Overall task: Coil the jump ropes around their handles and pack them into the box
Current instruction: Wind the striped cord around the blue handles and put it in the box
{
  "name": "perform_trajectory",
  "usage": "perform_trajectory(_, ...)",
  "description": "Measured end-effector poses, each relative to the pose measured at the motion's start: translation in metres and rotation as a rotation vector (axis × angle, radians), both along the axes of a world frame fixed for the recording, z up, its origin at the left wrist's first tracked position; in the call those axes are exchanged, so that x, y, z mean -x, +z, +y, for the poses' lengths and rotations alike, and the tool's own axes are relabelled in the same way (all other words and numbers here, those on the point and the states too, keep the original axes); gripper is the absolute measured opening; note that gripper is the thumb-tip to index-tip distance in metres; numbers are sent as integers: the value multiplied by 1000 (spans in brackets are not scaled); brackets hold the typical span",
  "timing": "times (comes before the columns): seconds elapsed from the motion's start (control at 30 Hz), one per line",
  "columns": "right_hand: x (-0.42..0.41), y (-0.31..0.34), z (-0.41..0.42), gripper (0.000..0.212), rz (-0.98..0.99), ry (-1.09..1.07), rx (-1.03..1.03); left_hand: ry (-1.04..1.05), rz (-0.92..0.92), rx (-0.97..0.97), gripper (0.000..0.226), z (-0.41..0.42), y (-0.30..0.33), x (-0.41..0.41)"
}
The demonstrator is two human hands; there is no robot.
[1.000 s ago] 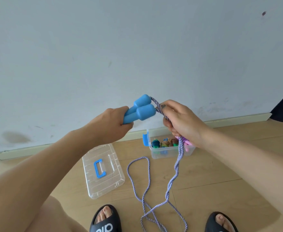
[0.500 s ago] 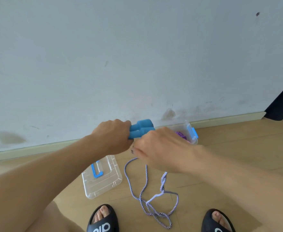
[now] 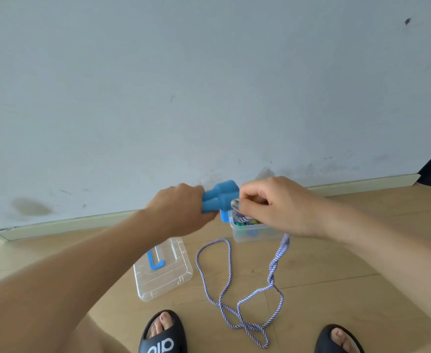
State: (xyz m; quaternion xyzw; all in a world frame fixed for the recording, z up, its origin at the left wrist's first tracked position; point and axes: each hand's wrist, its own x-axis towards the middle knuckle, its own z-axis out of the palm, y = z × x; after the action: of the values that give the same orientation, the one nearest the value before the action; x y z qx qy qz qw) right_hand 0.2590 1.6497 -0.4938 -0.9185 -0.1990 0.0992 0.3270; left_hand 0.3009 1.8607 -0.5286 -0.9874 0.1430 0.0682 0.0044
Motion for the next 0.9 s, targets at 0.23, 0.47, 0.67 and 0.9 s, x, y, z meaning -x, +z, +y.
perform_trajectory(0.23,0,-20,-29,63,690,-69,-67,14,-6,312,35,20,20,-7)
perform_trajectory(0.47,-12,-27,-14,56,556,-72,-551,-166,-76,264,36,13,30,6)
perform_trajectory(0.67,-14,-4,-22,25,527,-85,-596,-125,-94,236,42,22,29,4)
perform_trajectory(0.9,-16,-9,-22,22,196,-219,-371,-106,0,356,27,22,30,7)
